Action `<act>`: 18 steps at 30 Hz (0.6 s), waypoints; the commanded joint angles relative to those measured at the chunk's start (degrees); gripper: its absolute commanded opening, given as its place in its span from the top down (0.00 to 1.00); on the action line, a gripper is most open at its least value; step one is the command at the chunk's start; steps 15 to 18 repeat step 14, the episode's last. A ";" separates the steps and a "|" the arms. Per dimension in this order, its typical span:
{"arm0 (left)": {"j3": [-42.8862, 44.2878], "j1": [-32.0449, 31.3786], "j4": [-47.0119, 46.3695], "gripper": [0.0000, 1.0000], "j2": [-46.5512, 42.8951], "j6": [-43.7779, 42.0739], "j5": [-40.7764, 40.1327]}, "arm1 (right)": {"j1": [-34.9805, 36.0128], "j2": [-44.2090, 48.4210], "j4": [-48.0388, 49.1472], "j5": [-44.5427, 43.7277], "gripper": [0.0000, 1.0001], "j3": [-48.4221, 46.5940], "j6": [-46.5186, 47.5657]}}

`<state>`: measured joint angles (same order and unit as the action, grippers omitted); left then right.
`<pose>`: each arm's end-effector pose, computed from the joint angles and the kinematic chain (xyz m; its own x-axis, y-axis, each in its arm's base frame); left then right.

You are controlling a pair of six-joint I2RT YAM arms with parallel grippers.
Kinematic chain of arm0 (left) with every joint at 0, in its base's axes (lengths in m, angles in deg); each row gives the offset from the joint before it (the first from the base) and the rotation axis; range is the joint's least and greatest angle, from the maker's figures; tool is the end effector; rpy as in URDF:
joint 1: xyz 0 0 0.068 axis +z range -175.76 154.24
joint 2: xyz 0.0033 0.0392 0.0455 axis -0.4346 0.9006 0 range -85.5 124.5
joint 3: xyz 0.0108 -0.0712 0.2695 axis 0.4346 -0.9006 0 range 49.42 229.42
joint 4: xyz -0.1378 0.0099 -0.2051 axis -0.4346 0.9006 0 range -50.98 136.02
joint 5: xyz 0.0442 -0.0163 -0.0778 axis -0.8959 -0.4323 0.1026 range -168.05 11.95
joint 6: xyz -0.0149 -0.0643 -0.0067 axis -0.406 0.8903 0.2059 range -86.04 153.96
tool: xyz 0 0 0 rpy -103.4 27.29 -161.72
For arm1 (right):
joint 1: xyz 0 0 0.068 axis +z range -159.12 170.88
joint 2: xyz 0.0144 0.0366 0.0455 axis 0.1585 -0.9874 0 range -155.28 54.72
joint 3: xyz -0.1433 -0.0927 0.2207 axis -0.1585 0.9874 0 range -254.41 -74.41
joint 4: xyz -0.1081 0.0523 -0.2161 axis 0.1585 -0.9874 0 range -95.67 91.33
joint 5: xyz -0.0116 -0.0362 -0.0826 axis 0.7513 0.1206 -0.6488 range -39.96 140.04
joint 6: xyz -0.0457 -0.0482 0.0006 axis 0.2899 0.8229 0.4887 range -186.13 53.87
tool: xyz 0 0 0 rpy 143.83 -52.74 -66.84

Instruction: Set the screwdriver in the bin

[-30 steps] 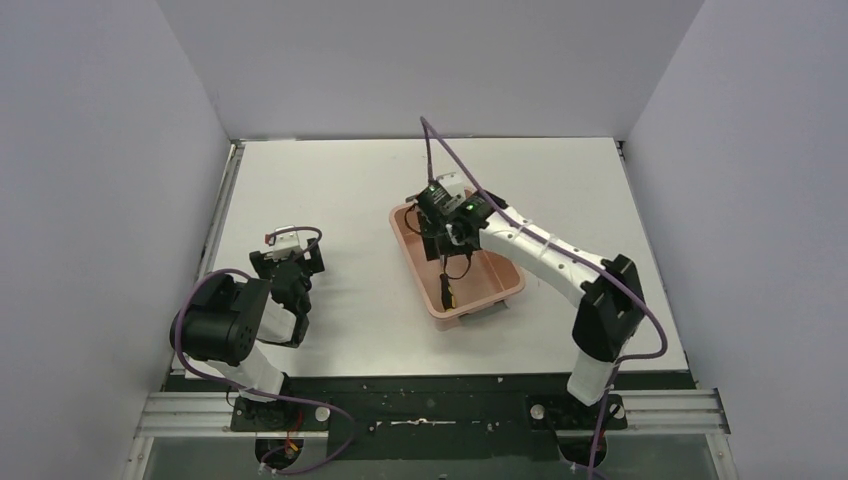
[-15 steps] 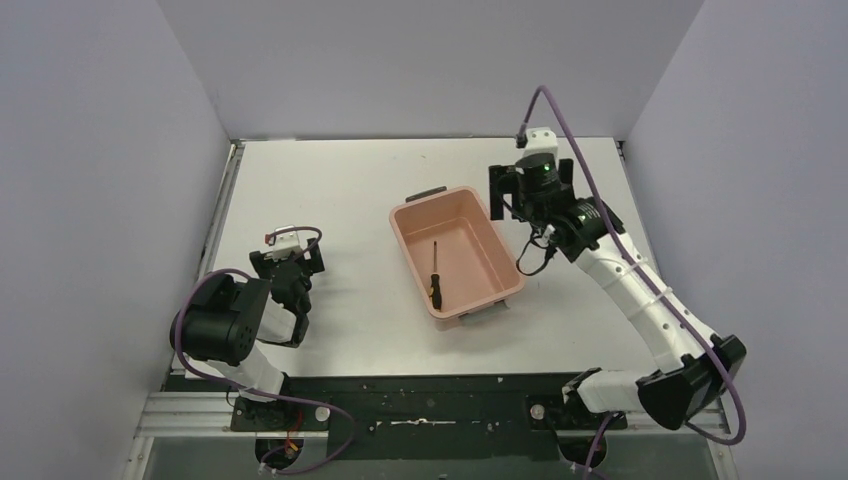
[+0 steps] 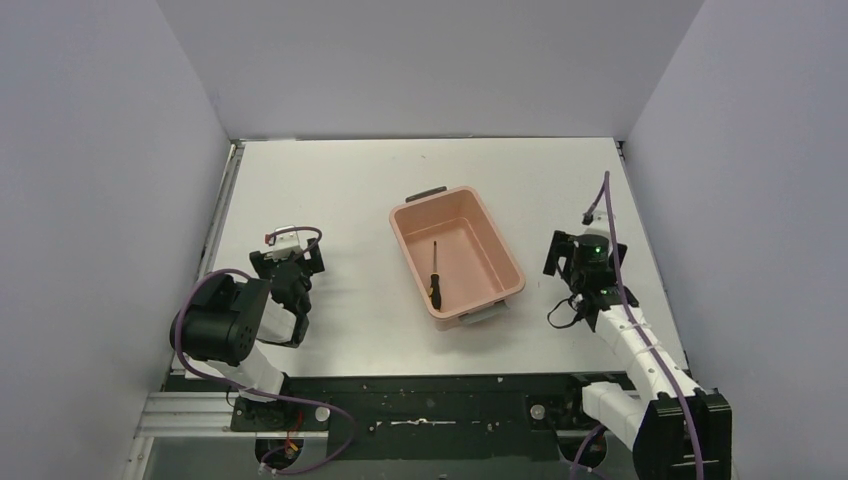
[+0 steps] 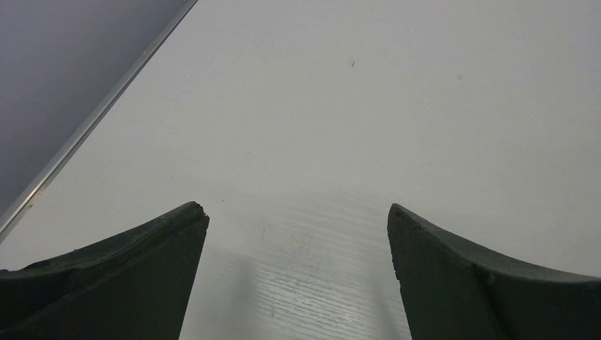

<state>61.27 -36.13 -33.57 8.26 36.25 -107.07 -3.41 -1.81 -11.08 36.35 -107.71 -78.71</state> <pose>0.2484 -0.0195 0.1448 -0.1465 -0.0087 -0.9892 -0.3196 0.9468 0.0390 0.2076 0.0081 0.2306 -0.5451 0.1581 -0.8234 0.2187 0.9749 0.0424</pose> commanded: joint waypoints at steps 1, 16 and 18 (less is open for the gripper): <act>0.62 0.40 -1.32 0.03 -1.11 -0.35 0.95 | -0.62 1.95 14.39 0.49 0.00 5.65 -3.24; 0.78 0.50 -1.24 0.03 -0.94 -0.39 1.19 | -0.61 4.91 17.36 -1.39 0.00 11.06 -4.74; 0.78 0.50 -1.24 0.03 -0.94 -0.39 1.19 | -0.61 4.91 17.36 -1.39 0.00 11.06 -4.74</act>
